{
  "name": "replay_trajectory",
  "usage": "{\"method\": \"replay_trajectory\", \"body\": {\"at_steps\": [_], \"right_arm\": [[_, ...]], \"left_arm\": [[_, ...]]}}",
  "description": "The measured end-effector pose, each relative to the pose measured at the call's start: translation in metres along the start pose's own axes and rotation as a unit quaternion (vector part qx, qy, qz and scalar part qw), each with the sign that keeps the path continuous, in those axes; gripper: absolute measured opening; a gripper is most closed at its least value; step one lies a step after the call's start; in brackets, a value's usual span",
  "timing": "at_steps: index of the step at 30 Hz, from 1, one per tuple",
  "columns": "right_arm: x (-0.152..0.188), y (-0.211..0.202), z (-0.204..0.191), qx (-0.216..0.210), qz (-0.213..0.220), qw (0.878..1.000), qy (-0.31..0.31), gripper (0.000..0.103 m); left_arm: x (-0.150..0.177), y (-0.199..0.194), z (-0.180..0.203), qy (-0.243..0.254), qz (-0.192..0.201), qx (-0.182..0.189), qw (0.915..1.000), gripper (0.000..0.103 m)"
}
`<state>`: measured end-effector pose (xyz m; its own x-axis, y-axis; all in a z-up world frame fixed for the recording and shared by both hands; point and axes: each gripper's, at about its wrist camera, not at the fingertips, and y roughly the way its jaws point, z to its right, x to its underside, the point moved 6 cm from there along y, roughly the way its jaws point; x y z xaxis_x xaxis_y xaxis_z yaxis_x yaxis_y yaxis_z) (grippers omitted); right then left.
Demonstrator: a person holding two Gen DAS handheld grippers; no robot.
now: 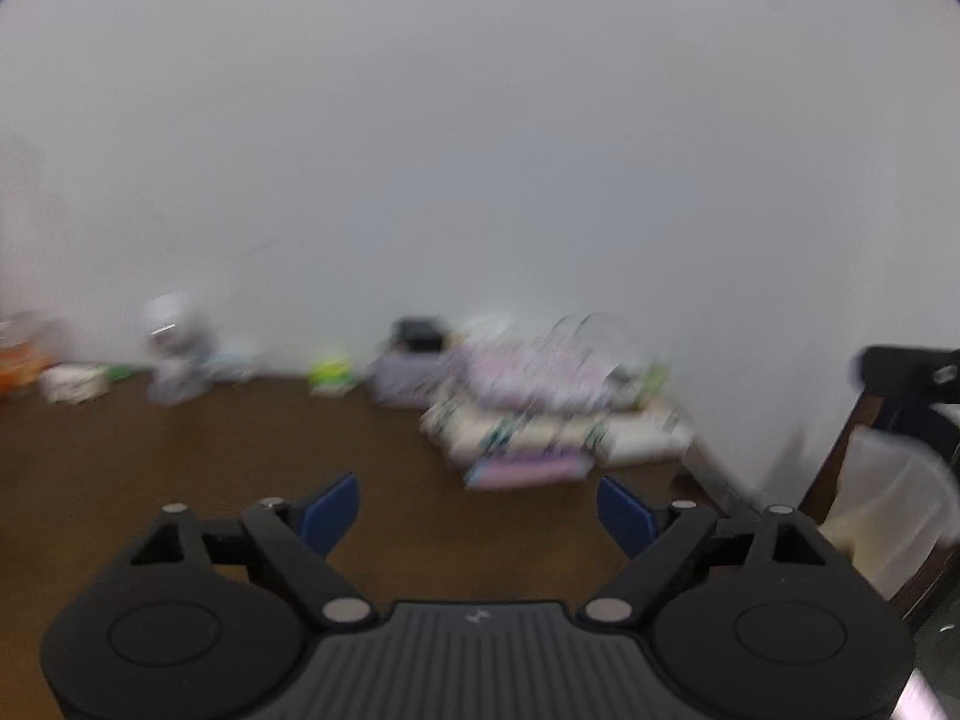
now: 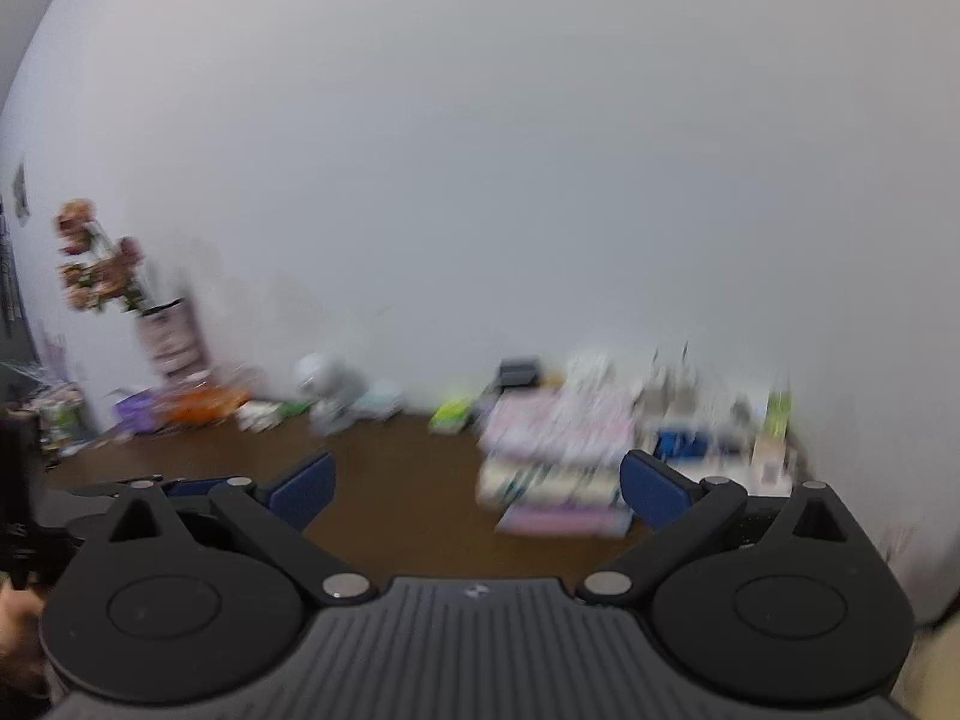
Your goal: Fold clothes
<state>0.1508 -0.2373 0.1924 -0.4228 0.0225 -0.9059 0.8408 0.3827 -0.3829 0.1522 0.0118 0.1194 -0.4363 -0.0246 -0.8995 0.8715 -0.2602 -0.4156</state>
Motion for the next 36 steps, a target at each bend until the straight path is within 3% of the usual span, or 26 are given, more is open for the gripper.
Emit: {"method": "replay_trajectory", "body": {"at_steps": [2,8,14,16,20,22,26,30,36], "right_arm": [[0.035,-0.027,-0.012,0.011,-0.007,1.000,0.018,0.103],[0.155,-0.074,-0.052,0.060,-0.063,0.996,0.010,0.103],[0.219,-0.045,-0.053,0.100,-0.071,0.991,0.051,0.103],[0.230,-0.027,-0.047,0.114,-0.079,0.989,0.042,0.103],[0.248,0.003,-0.036,0.135,-0.103,0.985,0.031,0.103],[0.245,0.000,-0.037,0.143,-0.072,0.987,0.026,0.103],[0.240,0.012,-0.031,0.172,-0.079,0.982,0.021,0.103],[0.246,0.031,-0.031,0.163,-0.118,0.980,0.010,0.102],[0.248,0.030,-0.039,0.160,-0.122,0.980,0.000,0.102]], "left_arm": [[0.037,-0.034,-0.003,-0.011,0.000,-0.034,0.9994,0.093],[0.129,-0.090,-0.003,-0.017,-0.031,-0.067,0.9971,0.101],[0.176,-0.069,-0.013,-0.036,-0.048,-0.099,0.9933,0.102],[0.184,-0.050,-0.015,-0.022,-0.065,-0.111,0.9915,0.102],[0.181,-0.044,-0.016,-0.026,-0.083,-0.097,0.9915,0.101],[0.181,-0.042,-0.015,-0.022,-0.085,-0.110,0.9901,0.101],[0.184,-0.036,-0.013,-0.014,-0.097,-0.113,0.9887,0.101],[0.184,-0.028,-0.009,-0.003,-0.103,-0.111,0.9884,0.102],[0.187,-0.022,-0.003,0.013,-0.111,-0.122,0.9862,0.103]]}}
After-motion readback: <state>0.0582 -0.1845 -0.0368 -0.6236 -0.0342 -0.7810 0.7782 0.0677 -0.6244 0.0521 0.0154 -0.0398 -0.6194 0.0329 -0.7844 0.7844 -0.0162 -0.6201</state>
